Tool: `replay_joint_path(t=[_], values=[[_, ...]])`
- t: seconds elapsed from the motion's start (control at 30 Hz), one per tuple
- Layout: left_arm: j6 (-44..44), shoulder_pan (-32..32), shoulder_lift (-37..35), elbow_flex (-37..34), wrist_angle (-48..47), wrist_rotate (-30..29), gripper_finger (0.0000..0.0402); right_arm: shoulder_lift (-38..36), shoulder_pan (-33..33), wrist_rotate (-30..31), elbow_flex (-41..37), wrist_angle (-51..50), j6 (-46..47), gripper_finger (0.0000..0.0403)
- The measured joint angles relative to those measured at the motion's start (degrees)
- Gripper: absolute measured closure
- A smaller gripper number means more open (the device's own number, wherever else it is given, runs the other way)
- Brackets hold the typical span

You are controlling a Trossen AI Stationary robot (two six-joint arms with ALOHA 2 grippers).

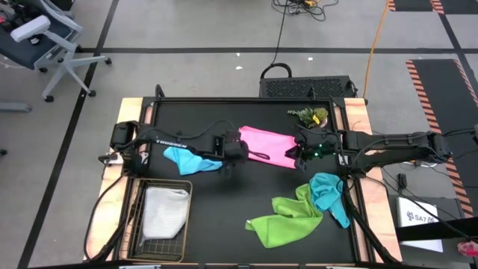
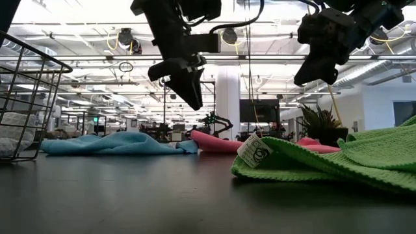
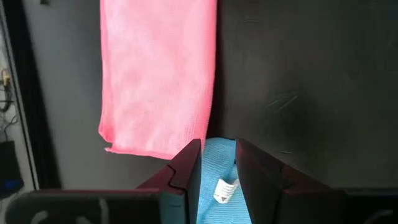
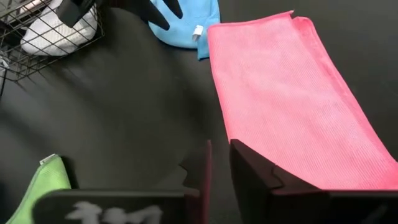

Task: Fold microfiber towels
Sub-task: Fold the pink microfiber cloth

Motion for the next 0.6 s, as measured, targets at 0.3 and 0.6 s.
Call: replay_joint_path(t=[0.3, 0.6], values=[[3.77, 3.01, 3.11, -0.07, 0.11, 1.97, 0.0297, 0.00, 0.00, -0.08, 0.00, 0.39, 1.70, 0.0272], [7.07, 4.65, 5.60, -0.07, 1.56, -1.59, 0.0252, 0.00, -0.02, -2.85, 0.00, 2.20, 4.57, 0.0239]])
